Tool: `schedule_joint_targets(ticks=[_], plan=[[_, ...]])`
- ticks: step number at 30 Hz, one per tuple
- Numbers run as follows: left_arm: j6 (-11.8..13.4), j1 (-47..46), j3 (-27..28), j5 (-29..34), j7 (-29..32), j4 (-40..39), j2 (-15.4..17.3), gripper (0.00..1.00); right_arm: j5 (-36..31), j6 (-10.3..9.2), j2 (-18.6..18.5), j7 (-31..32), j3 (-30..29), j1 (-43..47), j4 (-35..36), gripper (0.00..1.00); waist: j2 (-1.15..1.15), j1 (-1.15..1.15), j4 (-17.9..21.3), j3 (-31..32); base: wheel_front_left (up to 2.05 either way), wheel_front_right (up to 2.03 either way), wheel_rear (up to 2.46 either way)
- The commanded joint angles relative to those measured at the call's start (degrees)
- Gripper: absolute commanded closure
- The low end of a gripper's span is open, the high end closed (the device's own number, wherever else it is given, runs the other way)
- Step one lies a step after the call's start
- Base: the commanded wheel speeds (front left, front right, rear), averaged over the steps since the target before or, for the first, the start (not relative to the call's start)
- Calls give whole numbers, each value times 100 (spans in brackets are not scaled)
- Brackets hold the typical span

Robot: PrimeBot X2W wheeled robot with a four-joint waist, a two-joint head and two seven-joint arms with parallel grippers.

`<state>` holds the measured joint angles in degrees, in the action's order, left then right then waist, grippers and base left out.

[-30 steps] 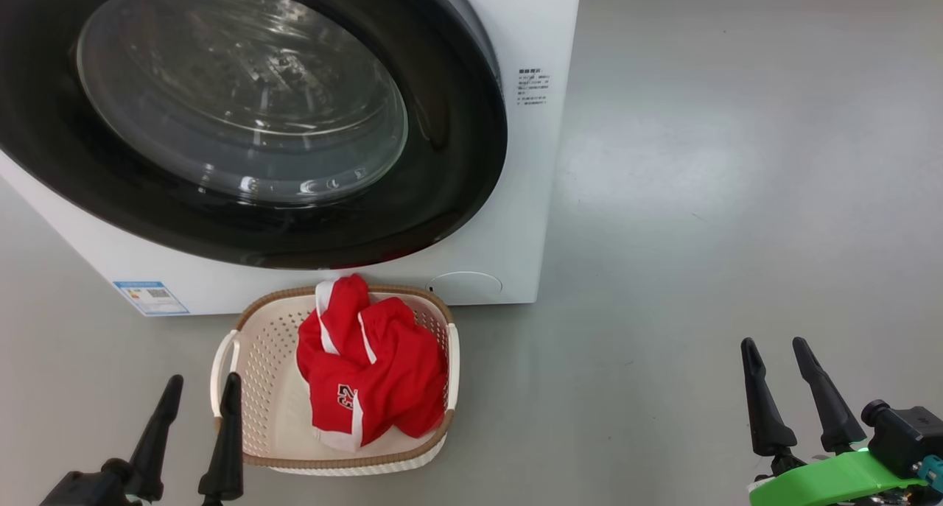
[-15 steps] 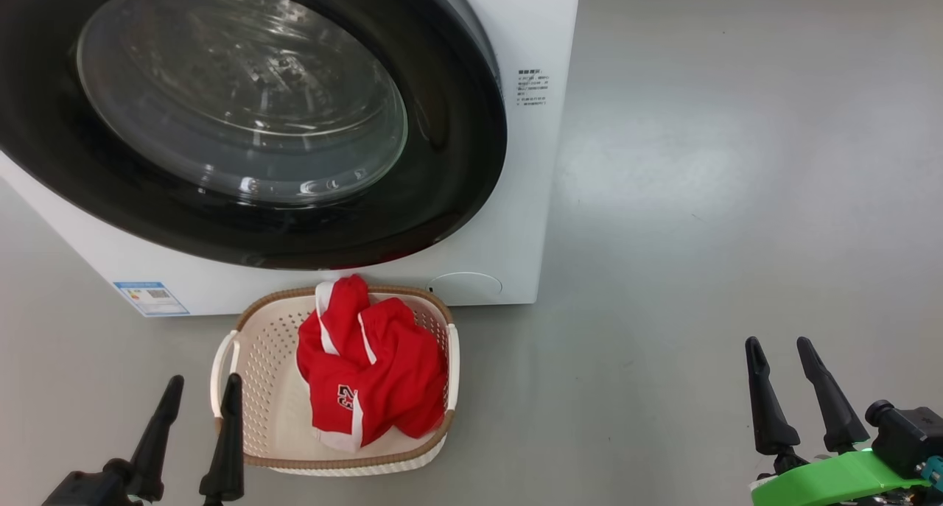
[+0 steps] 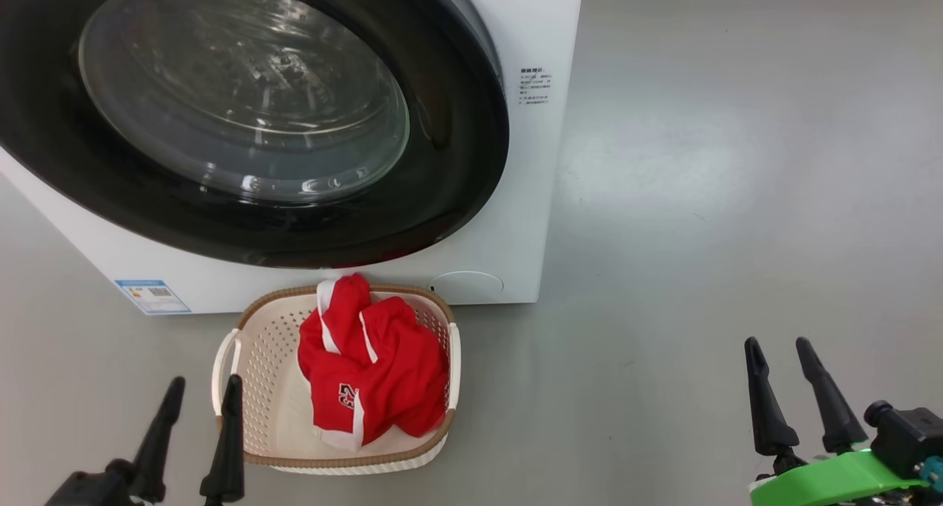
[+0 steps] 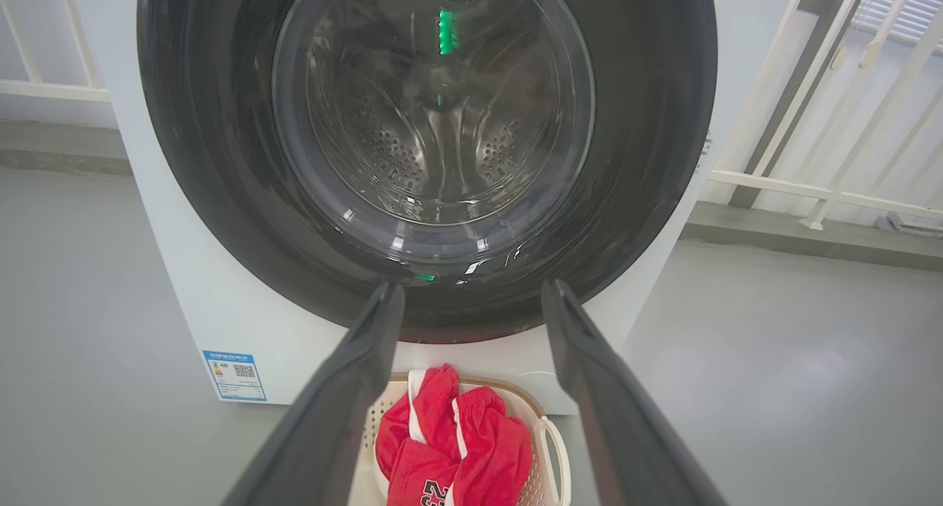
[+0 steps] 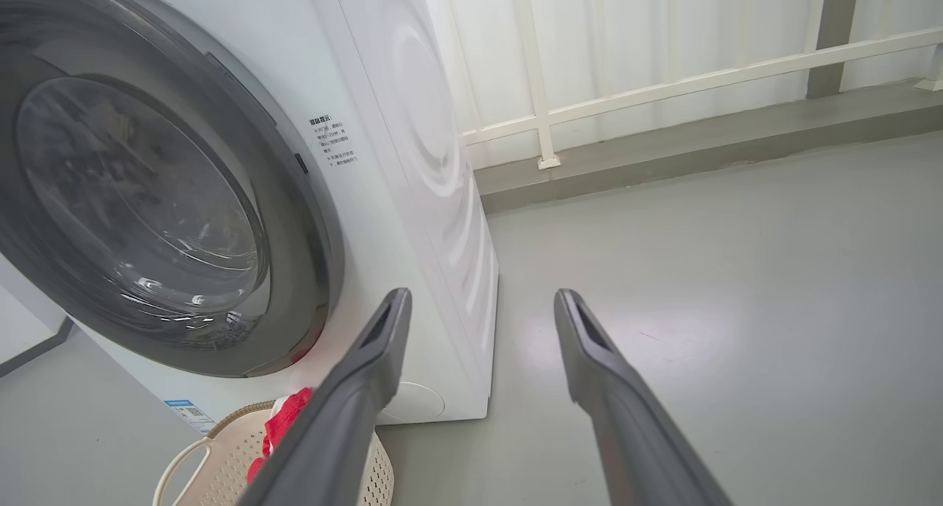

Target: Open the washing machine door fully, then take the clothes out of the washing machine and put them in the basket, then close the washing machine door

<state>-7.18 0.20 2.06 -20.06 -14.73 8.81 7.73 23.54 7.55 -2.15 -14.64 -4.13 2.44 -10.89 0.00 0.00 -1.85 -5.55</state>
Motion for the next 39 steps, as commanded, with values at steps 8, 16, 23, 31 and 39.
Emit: schedule_joint_targets(ticks=[8, 16, 23, 31, 39], plan=[[9, 9, -70, -81, 31, 377, -195, 100, 89, 0, 100, 19, 18, -4, -388, 100, 0, 0, 1, 4, 0, 0, 0], [12, -22, -45, -549, 159, 378, -207, 100, 555, 0, 64, 128, 35, -49, -378, 100, 0, 3, 13, 50, 0, 0, 0], [10, -68, -23, -959, 271, 396, -218, 100, 962, -1, 34, 225, 49, -109, -383, 100, 0, 0, 24, 73, 0, 0, 0], [6, -121, 7, -1485, 417, 416, -232, 100, 1482, -1, -2, 352, 61, -173, -379, 100, 0, 0, 37, 113, 0, 0, 0], [2, -165, 34, -1951, 548, 431, -246, 100, 1941, -2, -31, 467, 69, -228, -374, 100, 0, 0, 49, 147, 0, 0, 0]])
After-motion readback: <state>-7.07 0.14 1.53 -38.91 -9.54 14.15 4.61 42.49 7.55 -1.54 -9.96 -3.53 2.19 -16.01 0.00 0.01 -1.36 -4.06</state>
